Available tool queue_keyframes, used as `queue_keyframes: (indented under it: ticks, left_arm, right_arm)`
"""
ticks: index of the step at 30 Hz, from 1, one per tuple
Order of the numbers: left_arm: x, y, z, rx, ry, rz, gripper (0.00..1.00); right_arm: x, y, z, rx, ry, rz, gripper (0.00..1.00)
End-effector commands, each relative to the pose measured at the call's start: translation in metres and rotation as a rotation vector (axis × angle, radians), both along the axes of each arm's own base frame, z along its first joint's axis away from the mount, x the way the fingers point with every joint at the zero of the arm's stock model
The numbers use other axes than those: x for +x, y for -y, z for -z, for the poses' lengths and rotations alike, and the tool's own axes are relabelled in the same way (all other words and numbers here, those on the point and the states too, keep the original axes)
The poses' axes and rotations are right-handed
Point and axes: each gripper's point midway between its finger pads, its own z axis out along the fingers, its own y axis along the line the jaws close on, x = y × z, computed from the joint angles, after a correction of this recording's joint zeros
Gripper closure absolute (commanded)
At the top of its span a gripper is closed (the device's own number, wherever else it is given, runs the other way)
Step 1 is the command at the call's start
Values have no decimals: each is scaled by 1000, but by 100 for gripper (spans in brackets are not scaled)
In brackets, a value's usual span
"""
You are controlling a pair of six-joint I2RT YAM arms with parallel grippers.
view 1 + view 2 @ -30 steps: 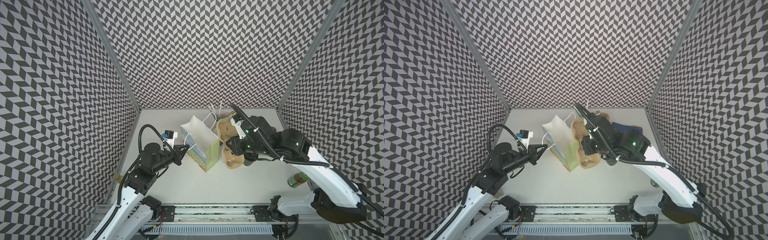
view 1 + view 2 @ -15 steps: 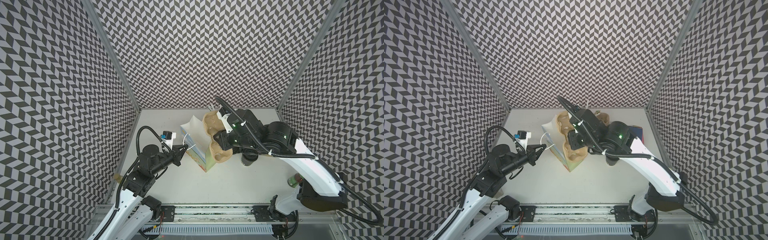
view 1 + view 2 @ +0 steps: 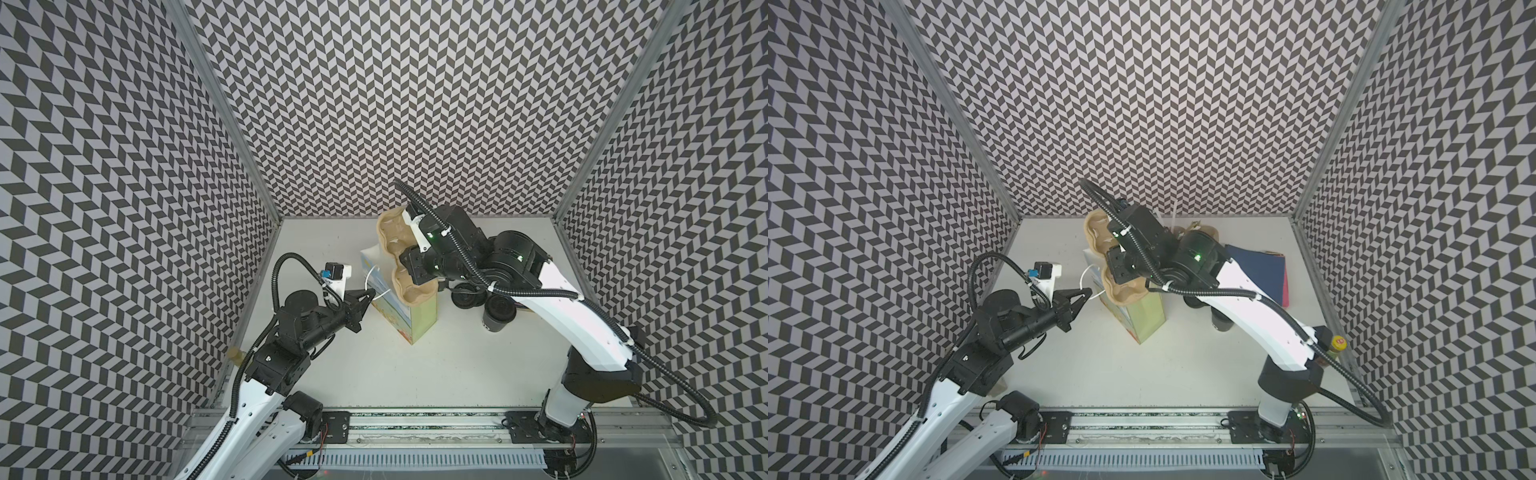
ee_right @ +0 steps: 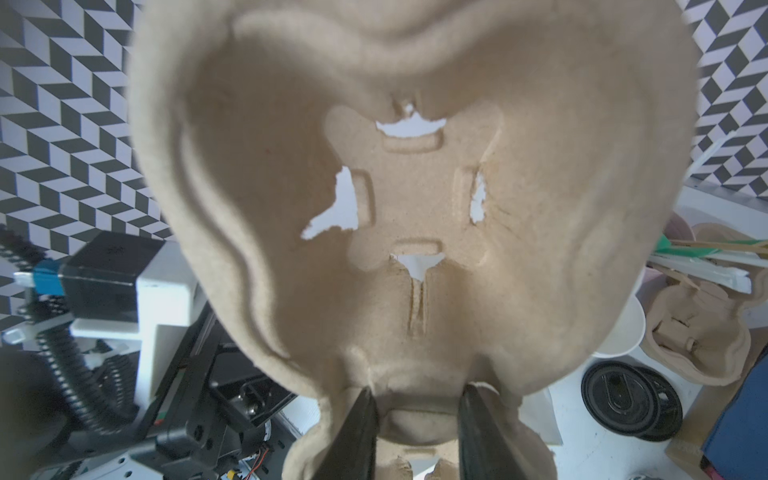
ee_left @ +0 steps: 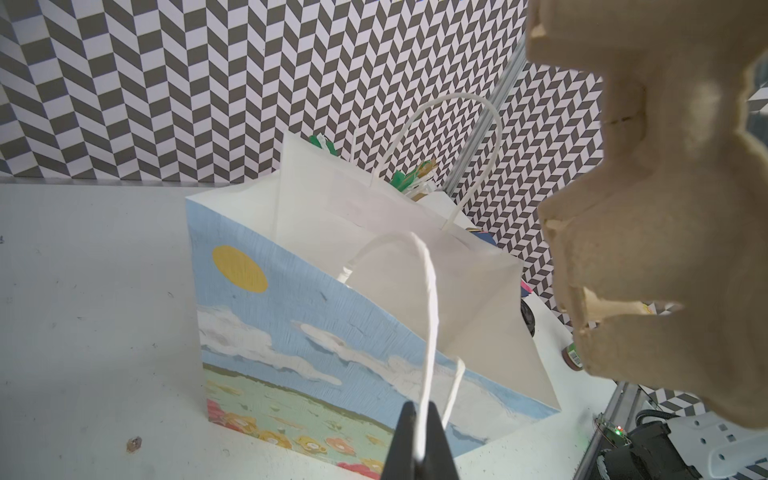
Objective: Pack the takeout coffee
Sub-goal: 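Move the held pulp carrier over the gift bag opening with the right gripper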
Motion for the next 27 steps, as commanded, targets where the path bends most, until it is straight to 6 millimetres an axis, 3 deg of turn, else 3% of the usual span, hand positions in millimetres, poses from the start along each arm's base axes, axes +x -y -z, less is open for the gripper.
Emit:
queue_keyframes:
  ticks: [1, 6, 10, 18, 27]
  left_arm:
    - [-1, -2, 1, 15, 15, -5, 100]
    - [-2, -2, 0, 14, 20, -8, 100]
    - [-2, -2, 0, 15, 23, -8, 100]
    - [-3, -3, -1, 16, 30, -11, 100]
    - [-3, -4, -2, 18, 35, -13, 100]
  right_arm:
    - [10, -13, -16, 32, 83, -14, 69]
    - [23, -15, 0, -46, 112, 13, 69]
    - [35, -23, -4, -45, 167, 25, 68]
    - [51, -27, 8, -84, 178, 23, 68]
    - [60, -30, 33, -130, 146, 6, 69]
